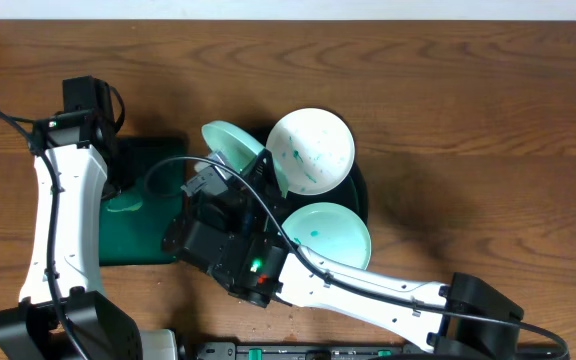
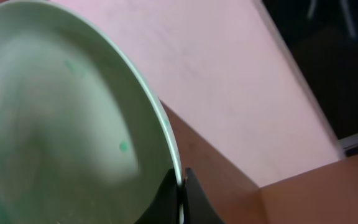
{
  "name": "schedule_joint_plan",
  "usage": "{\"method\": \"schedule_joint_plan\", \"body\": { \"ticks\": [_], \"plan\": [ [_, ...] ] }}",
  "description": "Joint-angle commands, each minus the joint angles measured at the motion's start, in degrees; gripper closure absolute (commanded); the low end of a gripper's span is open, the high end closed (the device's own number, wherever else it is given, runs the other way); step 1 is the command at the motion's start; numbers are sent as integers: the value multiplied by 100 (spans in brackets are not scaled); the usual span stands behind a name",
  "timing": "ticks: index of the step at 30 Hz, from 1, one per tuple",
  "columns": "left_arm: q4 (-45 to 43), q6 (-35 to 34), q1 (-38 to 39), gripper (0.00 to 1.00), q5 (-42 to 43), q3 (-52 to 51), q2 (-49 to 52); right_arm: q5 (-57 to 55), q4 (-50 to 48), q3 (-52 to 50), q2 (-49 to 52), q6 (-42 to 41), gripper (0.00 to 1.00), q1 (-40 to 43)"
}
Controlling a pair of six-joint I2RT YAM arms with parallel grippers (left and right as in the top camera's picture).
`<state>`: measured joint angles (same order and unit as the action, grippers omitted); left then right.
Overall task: Clean dirty plates on tray and stack at the side
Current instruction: 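Grasp the scrubbed left plate rim with the right gripper and lift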
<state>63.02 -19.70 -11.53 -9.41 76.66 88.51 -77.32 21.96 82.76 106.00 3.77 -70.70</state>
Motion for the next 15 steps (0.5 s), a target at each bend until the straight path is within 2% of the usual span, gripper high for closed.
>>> {"method": "schedule_joint_plan", "body": {
  "ticks": [1, 8, 12, 15],
  "plan": [
    [13, -76, -20, 93, -111, 59, -4, -431, -66, 76, -199, 365, 99, -46],
    [13, -76, -20, 92, -111, 57, -4, -129, 2, 74, -216, 358, 99, -28],
    [13, -74, -20, 92, -111, 55, -4, 623, 247, 74, -216, 4, 99, 26],
    [13, -76, -20, 93, -111, 55, -4, 1615, 413, 76, -258, -330, 99, 92]
  ]
}}
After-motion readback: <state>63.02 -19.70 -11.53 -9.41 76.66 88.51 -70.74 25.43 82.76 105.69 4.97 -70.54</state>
